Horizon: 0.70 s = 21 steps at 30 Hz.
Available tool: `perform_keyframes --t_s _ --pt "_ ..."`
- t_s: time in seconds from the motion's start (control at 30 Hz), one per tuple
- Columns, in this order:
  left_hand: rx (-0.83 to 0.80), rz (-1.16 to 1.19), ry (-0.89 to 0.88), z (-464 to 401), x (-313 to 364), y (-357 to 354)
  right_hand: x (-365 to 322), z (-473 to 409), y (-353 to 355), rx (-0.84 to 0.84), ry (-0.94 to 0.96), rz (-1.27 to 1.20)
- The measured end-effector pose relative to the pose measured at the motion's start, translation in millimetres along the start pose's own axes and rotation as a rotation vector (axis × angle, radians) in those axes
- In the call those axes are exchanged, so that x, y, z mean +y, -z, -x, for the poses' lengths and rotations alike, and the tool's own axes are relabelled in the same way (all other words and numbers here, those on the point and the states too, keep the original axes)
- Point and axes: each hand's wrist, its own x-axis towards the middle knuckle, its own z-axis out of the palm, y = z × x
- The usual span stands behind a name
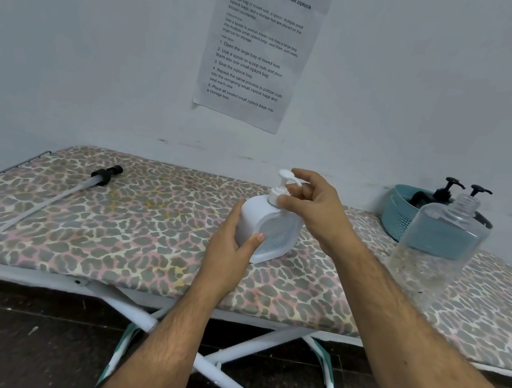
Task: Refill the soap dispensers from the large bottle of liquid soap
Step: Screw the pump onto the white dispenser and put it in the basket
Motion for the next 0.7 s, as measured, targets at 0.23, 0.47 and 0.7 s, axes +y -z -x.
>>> perform_keyframes --t_s 0.23,0.47,0.7 --pt "-0.007 -0.007 0.000 -1 -1 1 -10 -5 6 -0.168 -0.028 0.119" --pt "-0.003 -0.011 0.008 -1 0 1 -16 -12 12 -0.167 -0.046 0.225" --pt "-0.008 0.007 0.019 -2 0 2 -16 -12 9 -0.155 -0.038 0.262"
